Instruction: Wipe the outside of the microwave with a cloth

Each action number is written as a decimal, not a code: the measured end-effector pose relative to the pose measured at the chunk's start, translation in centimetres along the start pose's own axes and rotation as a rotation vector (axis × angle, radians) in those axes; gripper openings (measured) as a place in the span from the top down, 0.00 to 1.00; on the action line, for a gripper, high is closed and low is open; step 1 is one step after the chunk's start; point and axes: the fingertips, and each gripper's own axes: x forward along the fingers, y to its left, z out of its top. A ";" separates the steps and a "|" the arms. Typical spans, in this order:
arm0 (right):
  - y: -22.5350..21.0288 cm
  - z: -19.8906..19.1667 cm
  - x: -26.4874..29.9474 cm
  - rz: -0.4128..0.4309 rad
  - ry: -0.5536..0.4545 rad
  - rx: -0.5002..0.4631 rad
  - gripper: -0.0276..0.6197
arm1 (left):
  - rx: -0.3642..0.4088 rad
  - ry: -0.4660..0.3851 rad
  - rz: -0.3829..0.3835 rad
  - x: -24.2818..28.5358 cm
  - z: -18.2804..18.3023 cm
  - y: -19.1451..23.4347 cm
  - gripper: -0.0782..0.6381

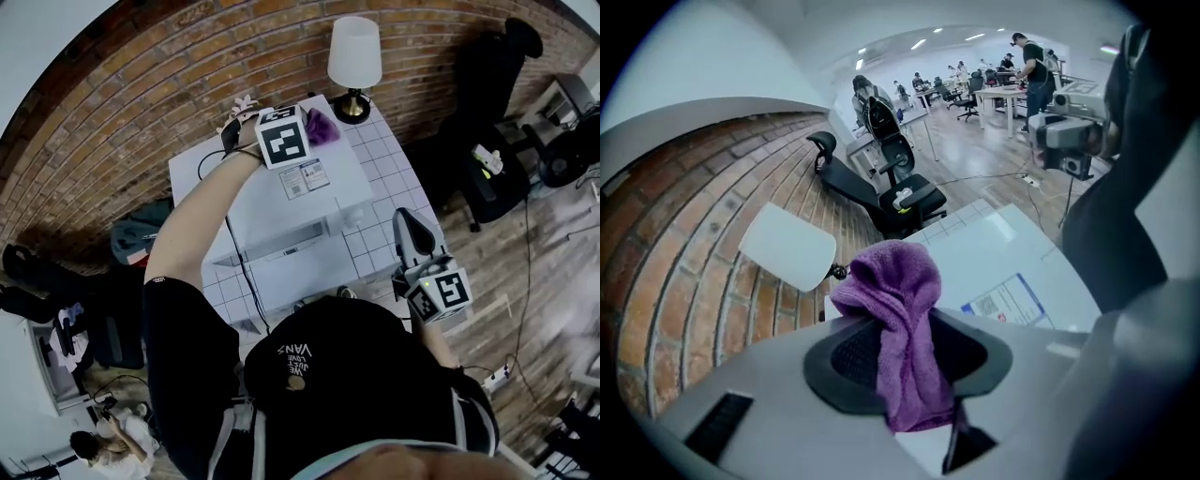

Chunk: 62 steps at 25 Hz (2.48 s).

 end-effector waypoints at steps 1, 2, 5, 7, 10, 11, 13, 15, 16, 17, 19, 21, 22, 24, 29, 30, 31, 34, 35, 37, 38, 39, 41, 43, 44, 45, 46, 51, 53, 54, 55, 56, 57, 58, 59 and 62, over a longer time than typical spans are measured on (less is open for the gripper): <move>-0.5 0.1 -0.2 -0.004 -0.002 0.001 0.96 | 0.020 -0.005 -0.002 0.2 1.2 0.0 0.69; -0.9 0.1 -0.4 -0.009 -0.003 0.001 0.96 | 0.042 -0.010 -0.003 0.5 2.3 0.0 0.69; -1.9 0.4 -0.8 -0.021 -0.007 0.003 0.96 | 0.056 0.022 -0.026 1.7 3.1 -0.5 0.69; -2.3 0.4 -0.9 -0.023 -0.005 0.008 0.96 | 0.061 0.043 -0.031 2.1 3.0 -0.8 0.69; -2.4 0.0 -0.8 -0.016 0.006 0.021 0.96 | 0.048 0.055 -0.036 1.9 2.0 -1.0 0.69; -2.3 -0.1 -0.6 -0.009 0.007 0.023 0.96 | 0.044 0.056 -0.033 1.7 1.7 -1.0 0.69; -1.6 -0.2 -0.1 0.011 0.008 0.022 0.96 | 0.030 0.065 -0.028 1.1 0.4 -1.3 0.69; -0.7 -0.4 0.5 0.038 0.014 0.024 0.96 | 0.017 0.083 -0.027 0.5 -1.5 -1.8 0.69; -0.1 -0.5 0.9 0.054 0.016 0.024 0.96 | 0.014 0.092 -0.024 0.0 -2.5 -2.1 0.69; 0.4 -0.6 1.3 0.070 0.018 0.024 0.96 | 0.009 0.101 -0.020 -0.4 -3.5 -2.4 0.69; 1.5 -0.9 2.0 0.095 0.026 0.020 0.96 | -0.007 0.117 -0.014 -1.4 -5.6 -3.0 0.69; 2.5 -1.7 2.7 0.110 0.048 0.004 0.96 | -0.029 0.134 -0.007 -2.6 -8.0 -3.7 0.69; 3.1 -2.0 3.0 0.119 0.058 -0.001 0.96 | -0.041 0.142 -0.004 -3.1 -9.2 -4.2 0.69; 4.5 -2.4 3.7 0.145 0.063 0.000 0.96 | -0.065 0.159 0.002 -4.4 -11.7 -5.2 0.69; 8.2 -3.2 5.3 0.213 0.068 0.004 0.96 | -0.127 0.203 0.013 -7.8 -17.9 -8.0 0.69; 8.9 -3.5 5.6 0.222 0.075 -0.002 0.96 | -0.142 0.211 0.016 -8.4 -19.1 -8.6 0.69; 9.5 -3.7 5.8 0.233 0.080 -0.006 0.96 | -0.158 0.217 0.020 -9.0 -20.2 -9.1 0.69; 11.7 -4.1 6.6 0.266 0.088 -0.011 0.96 | -0.201 0.226 0.037 -10.7 -23.2 -10.6 0.69; 12.3 -4.2 6.9 0.275 0.090 -0.013 0.96 | -0.214 0.229 0.041 -11.3 -24.1 -11.0 0.69; 13.5 -4.6 7.4 0.293 0.094 -0.017 0.96 | -0.238 0.233 0.047 -12.1 -25.6 -11.7 0.69; 14.1 -4.7 7.6 0.302 0.097 -0.016 0.96 | -0.247 0.234 0.050 -12.4 -26.3 -12.1 0.69; 14.6 -4.9 7.7 0.309 0.102 -0.014 0.96 | -0.254 0.235 0.053 -12.7 -26.8 -12.4 0.69; 15.5 -5.2 7.9 0.320 0.109 -0.013 0.96 | -0.264 0.235 0.057 -13.3 -27.7 -12.9 0.69; 16.0 -5.3 8.1 0.326 0.110 -0.016 0.96 | -0.267 0.234 0.060 -13.6 -28.2 -13.2 0.69; 16.2 -5.3 8.1 0.327 0.109 -0.018 0.96 | -0.264 0.233 0.062 -13.7 -28.3 -13.3 0.69; 16.3 -5.2 8.1 0.326 0.106 -0.018 0.96 | -0.256 0.232 0.063 -13.8 -28.3 -13.2 0.69; 16.4 -5.2 8.1 0.323 0.103 -0.019 0.96 | -0.247 0.232 0.063 -13.7 -28.2 -13.2 0.69; 15.3 -4.8 7.3 0.290 0.093 -0.013 0.96 | -0.185 0.191 0.053 -12.9 -24.9 -12.1 0.69; 14.4 -4.5 6.9 0.269 0.085 -0.012 0.96 | -0.142 0.169 0.044 -12.1 -22.6 -11.3 0.69; 13.8 -4.4 6.6 0.256 0.080 -0.011 0.96 | -0.118 0.158 0.036 -11.6 -21.2 -11.0 0.69; 13.2 -4.2 6.3 0.242 0.076 -0.010 0.96 | -0.096 0.144 0.027 -11.1 -19.7 -10.7 0.69; 12.5 -4.1 5.9 0.228 0.073 -0.009 0.96 | -0.076 0.128 0.018 -10.5 -18.1 -10.4 0.69; 11.7 -4.0 5.6 0.213 0.070 -0.009 0.96 | -0.058 0.112 0.009 -9.9 -16.5 -10.2 0.69; 11.0 -3.8 5.2 0.199 0.068 -0.008 0.96 | -0.039 0.099 0.001 -9.4 -14.9 -10.0 0.69; 10.2 -3.6 4.8 0.185 0.064 -0.007 0.96 | -0.020 0.088 -0.007 -8.8 -13.4 -9.8 0.69; 8.0 -2.8 3.5 0.150 0.042 0.003 0.96 | 0.042 0.058 -0.026 -7.1 -8.9 -9.2 0.69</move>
